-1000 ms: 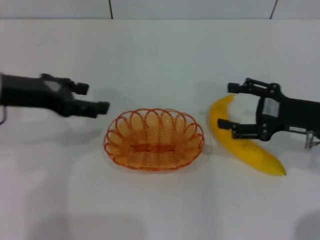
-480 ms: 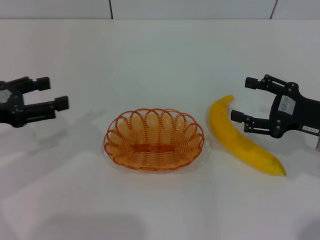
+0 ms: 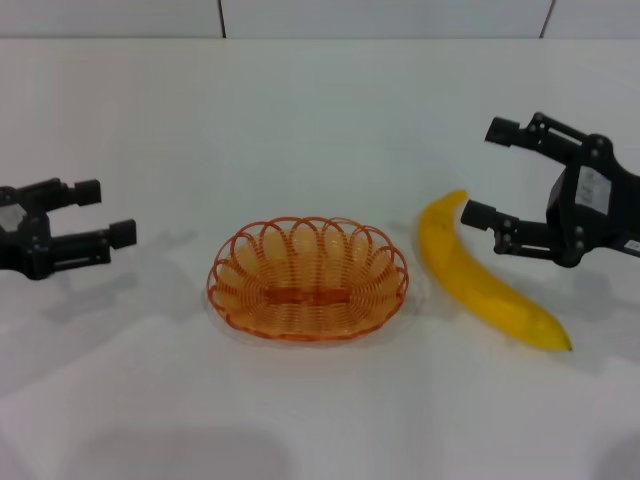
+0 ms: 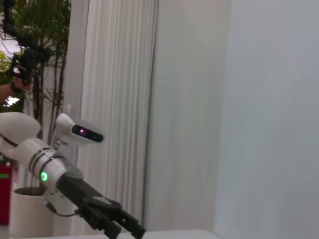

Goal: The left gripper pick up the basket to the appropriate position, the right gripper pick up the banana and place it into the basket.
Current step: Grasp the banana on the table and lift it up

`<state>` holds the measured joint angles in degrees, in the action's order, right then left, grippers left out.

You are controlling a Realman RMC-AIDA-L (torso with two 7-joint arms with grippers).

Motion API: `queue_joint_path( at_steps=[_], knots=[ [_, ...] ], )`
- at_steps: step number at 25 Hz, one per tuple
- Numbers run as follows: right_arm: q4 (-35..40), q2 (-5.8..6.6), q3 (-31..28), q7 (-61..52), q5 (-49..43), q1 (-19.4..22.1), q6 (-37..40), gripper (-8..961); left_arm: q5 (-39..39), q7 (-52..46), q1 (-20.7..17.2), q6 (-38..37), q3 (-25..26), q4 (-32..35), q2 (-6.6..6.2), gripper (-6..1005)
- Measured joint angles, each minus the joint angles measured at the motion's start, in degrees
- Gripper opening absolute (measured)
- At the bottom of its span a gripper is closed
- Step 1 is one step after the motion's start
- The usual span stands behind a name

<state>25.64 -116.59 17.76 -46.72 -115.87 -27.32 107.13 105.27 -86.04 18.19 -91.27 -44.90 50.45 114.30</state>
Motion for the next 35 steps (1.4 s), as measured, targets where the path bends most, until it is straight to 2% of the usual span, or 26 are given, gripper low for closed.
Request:
queue_joint_path(
  at_steps=[4,7,9,10,11,17,21,28,35],
  knots=[
    [2.1,0.08,2.0,-4.9,-0.1,-0.1,0.0,883,1.3,1.2,0.6,-0.1,0.3,-1.2,0.06,848],
    [7.6,-0.10,6.1,-12.6,-0.5,-0.6,0.2,884,1.6,1.7,0.7,-0.2,-0.3,-2.1,-0.52,848],
    [13.9,-0.35,10.1,-20.1,-0.7,-0.7,1.1,884,2.7,2.1,1.0,-0.2,-0.6,-2.3,-0.71,848],
    [20.9,-0.49,13.5,-27.5,-0.6,-0.6,2.7,884,4.5,2.9,1.5,-0.4,-0.7,-2.4,-0.69,848],
    [20.9,-0.49,13.5,-27.5,-0.6,-0.6,2.7,885,4.5,2.9,1.5,-0.4,-0.7,-2.4,-0.69,848],
    [41.7,-0.59,20.0,-47.6,-0.6,-0.2,5.5,887,9.0,8.9,2.6,-1.8,-0.8,-4.8,-0.24,848],
    [49.2,-0.34,22.7,-58.5,-3.5,-0.7,3.8,884,9.5,9.6,2.8,-1.8,-0.7,-5.7,-0.45,848],
    [52.1,-0.22,27.4,-68.1,-15.4,-4.7,0.7,882,10.6,9.9,3.7,-1.8,-0.7,-6.0,-0.43,848],
    [52.1,-0.40,37.3,-76.8,-22.1,-6.1,-1.7,880,11.6,10.4,5.1,-1.3,-0.7,-8.0,-0.52,848]
  ],
)
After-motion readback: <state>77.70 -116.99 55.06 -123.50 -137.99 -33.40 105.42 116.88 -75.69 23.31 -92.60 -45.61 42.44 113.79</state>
